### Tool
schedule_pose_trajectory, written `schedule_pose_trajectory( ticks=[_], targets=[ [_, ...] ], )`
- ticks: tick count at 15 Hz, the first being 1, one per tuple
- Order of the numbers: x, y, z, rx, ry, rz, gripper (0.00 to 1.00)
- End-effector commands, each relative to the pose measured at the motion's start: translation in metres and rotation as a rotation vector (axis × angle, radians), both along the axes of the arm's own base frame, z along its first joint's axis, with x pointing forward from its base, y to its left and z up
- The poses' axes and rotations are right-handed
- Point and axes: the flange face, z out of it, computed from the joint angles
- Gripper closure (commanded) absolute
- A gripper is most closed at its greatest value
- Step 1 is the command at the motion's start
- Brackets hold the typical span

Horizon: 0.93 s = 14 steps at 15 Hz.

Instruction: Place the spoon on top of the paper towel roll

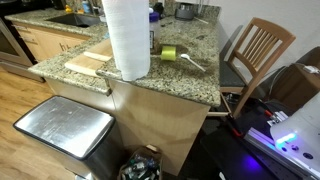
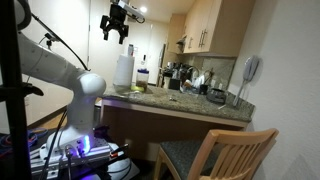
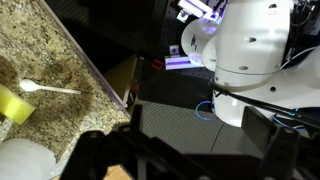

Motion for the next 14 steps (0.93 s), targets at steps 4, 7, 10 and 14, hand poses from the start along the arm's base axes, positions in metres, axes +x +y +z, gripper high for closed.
schedule_pose_trajectory(
  ticks=[4,7,10,14],
  targets=[
    [0.037,0.049,-0.049,0.062,-0.026,0.046,0.00],
    [0.064,0.109,-0.083,0.094,-0.056,0.092,0.00],
    [0.093,0.150,-0.115,0.058,-0.102,0.041,0.00],
    [0.097,0.158,-0.117,0.034,-0.105,0.023,0.00]
  ],
)
